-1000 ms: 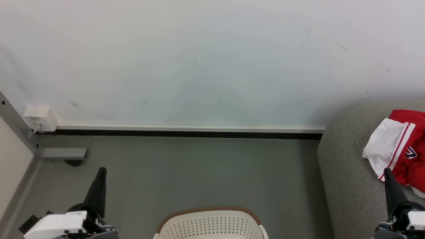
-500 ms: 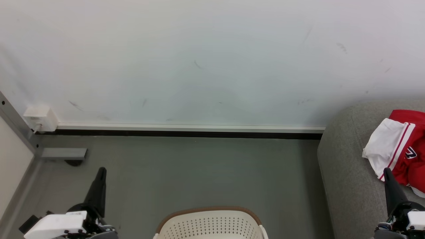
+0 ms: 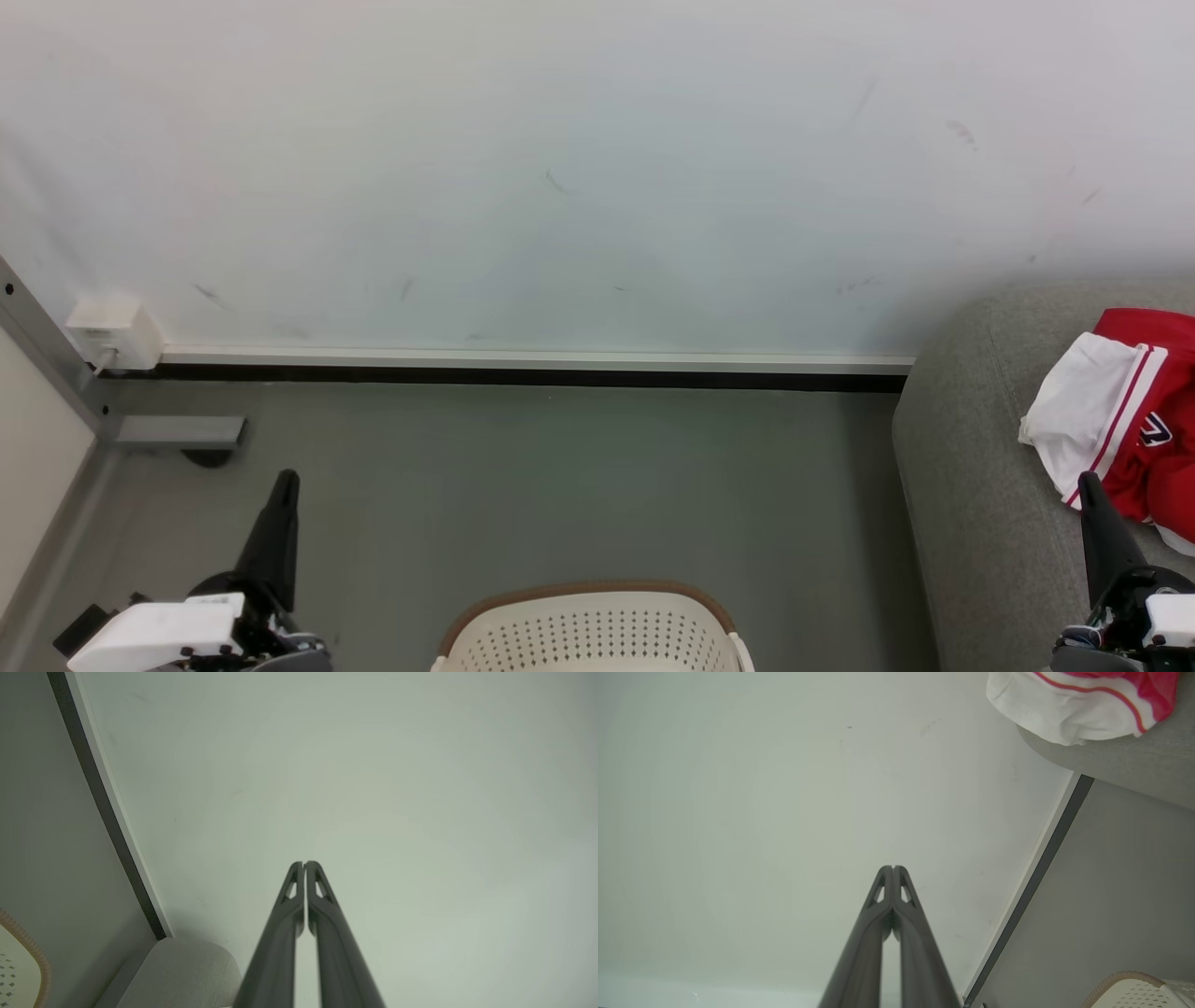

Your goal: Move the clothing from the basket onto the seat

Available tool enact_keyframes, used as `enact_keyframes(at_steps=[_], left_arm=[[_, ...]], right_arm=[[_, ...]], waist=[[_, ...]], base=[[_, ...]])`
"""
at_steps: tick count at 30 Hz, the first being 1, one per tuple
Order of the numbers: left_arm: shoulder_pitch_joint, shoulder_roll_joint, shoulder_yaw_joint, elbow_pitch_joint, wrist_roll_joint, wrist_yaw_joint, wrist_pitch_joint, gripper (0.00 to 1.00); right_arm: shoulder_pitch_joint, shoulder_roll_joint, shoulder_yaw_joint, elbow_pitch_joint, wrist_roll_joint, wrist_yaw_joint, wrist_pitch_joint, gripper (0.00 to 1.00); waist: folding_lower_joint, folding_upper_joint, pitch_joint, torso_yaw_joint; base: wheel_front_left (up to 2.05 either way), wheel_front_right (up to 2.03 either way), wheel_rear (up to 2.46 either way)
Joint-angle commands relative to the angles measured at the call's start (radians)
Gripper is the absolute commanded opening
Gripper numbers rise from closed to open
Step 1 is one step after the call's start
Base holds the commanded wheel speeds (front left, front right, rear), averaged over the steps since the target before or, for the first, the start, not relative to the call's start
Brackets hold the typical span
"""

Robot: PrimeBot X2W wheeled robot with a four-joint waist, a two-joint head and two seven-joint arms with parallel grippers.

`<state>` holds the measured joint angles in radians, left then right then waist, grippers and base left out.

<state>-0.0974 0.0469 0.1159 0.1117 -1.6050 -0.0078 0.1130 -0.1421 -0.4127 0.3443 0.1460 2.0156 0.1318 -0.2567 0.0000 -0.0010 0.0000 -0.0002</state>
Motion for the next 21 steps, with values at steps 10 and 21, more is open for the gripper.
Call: enact_keyframes(at_steps=[10,21], left_arm=[[-0.003,0.006,0.002,-0.004,-0.015,0.002,0.002,0.0],[-0.003,0.006,0.001,-0.004,-0.015,0.002,0.002,0.0]], right_arm=[[-0.012,-0.009,0.0,-0.004,0.011,-0.002,-0.004,0.0],[-0.012,-0.009,0.0,-0.004,0.011,-0.002,-0.005,0.0]], waist=[[0.0,0.0,0.0,0.0],[0.0,0.0,0.0,0.0]], base=[[0.0,0.0,0.0],[0.0,0.0,0.0]])
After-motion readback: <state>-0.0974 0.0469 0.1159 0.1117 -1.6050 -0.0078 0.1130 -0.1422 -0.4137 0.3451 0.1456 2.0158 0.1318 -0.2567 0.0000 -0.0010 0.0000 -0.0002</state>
